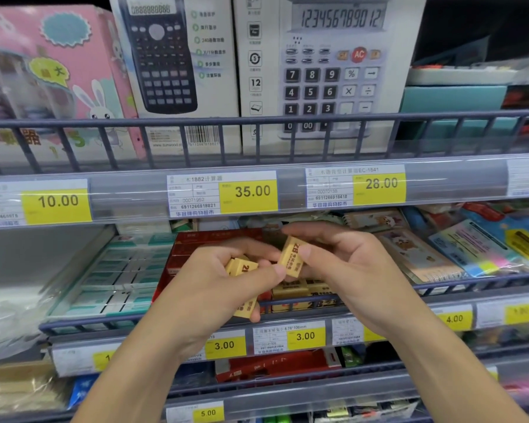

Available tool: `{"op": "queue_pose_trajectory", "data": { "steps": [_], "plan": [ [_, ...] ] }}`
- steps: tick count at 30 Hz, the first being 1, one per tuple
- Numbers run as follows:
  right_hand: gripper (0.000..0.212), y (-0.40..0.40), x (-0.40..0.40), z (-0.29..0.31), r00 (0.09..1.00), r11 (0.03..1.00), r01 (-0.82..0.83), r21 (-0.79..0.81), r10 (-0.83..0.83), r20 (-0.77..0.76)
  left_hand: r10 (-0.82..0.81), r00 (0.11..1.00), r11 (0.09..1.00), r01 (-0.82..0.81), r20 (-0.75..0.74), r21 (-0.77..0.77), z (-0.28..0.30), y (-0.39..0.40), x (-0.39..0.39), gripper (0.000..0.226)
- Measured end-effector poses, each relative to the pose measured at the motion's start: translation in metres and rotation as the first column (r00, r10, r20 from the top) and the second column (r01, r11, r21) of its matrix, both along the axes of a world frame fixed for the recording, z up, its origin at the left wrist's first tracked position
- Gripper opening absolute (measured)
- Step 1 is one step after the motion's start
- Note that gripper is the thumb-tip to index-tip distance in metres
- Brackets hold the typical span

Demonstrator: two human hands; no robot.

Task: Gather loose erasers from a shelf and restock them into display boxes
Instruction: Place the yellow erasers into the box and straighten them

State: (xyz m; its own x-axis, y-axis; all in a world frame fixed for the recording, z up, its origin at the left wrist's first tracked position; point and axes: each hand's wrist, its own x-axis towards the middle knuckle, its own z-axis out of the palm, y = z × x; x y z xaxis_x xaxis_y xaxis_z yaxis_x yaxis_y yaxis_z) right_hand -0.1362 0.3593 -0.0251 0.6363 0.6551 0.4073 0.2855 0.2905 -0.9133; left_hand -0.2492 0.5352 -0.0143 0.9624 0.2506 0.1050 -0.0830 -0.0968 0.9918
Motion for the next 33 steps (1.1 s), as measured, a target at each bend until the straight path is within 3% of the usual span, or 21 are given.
{"op": "queue_pose_trajectory", "data": {
  "steps": [5, 8, 11, 13, 15, 18, 22, 29, 33],
  "plan": [
    [0.024, -0.009, 0.015, 0.003, 0.988, 0.991, 0.127, -0.043, -0.131, -0.086, 0.102, 0.995, 0.994, -0.101, 0.017, -0.031, 0.003, 0.005, 0.007, 0.008],
    [0.026, -0.020, 0.032, 0.008, 0.946, 0.910, 0.324, -0.258, -0.307, 0.105, 0.161, 0.986, 0.980, -0.155, 0.046, -0.122, 0.006, 0.005, 0.011, 0.021],
    [0.016, -0.027, 0.045, 0.013, 0.911, 0.840, 0.409, -0.356, -0.350, 0.220, 0.182, 0.982, 0.969, -0.170, 0.056, -0.178, 0.012, 0.003, 0.015, 0.018],
    [0.016, -0.028, 0.049, 0.015, 0.904, 0.805, 0.415, -0.423, -0.313, 0.290, 0.166, 0.984, 0.976, -0.156, 0.057, -0.149, 0.013, 0.004, 0.016, 0.017],
    [0.013, -0.027, 0.050, 0.015, 0.870, 0.703, 0.451, -0.549, -0.210, 0.445, 0.147, 0.988, 0.983, -0.140, 0.052, -0.121, 0.011, 0.006, 0.018, 0.022],
    [0.009, -0.022, 0.050, 0.014, 0.830, 0.571, 0.484, -0.664, -0.060, 0.554, 0.132, 0.990, 0.987, -0.128, 0.041, -0.101, 0.009, 0.008, 0.020, 0.026],
    [0.029, -0.022, 0.051, 0.015, 0.768, 0.470, 0.520, -0.713, 0.108, 0.631, 0.130, 0.990, 0.988, -0.125, 0.053, -0.088, 0.004, 0.012, 0.023, 0.023],
    [0.033, -0.018, 0.054, 0.007, 0.741, 0.511, 0.532, -0.675, 0.105, 0.663, 0.128, 0.991, 0.975, -0.120, 0.031, -0.185, 0.003, 0.016, 0.022, 0.028],
    [0.027, -0.014, 0.058, 0.005, 0.764, 0.518, 0.517, -0.681, 0.079, 0.640, 0.049, 0.998, 0.975, -0.040, 0.035, -0.217, 0.006, 0.018, 0.019, 0.021]
  ]
}}
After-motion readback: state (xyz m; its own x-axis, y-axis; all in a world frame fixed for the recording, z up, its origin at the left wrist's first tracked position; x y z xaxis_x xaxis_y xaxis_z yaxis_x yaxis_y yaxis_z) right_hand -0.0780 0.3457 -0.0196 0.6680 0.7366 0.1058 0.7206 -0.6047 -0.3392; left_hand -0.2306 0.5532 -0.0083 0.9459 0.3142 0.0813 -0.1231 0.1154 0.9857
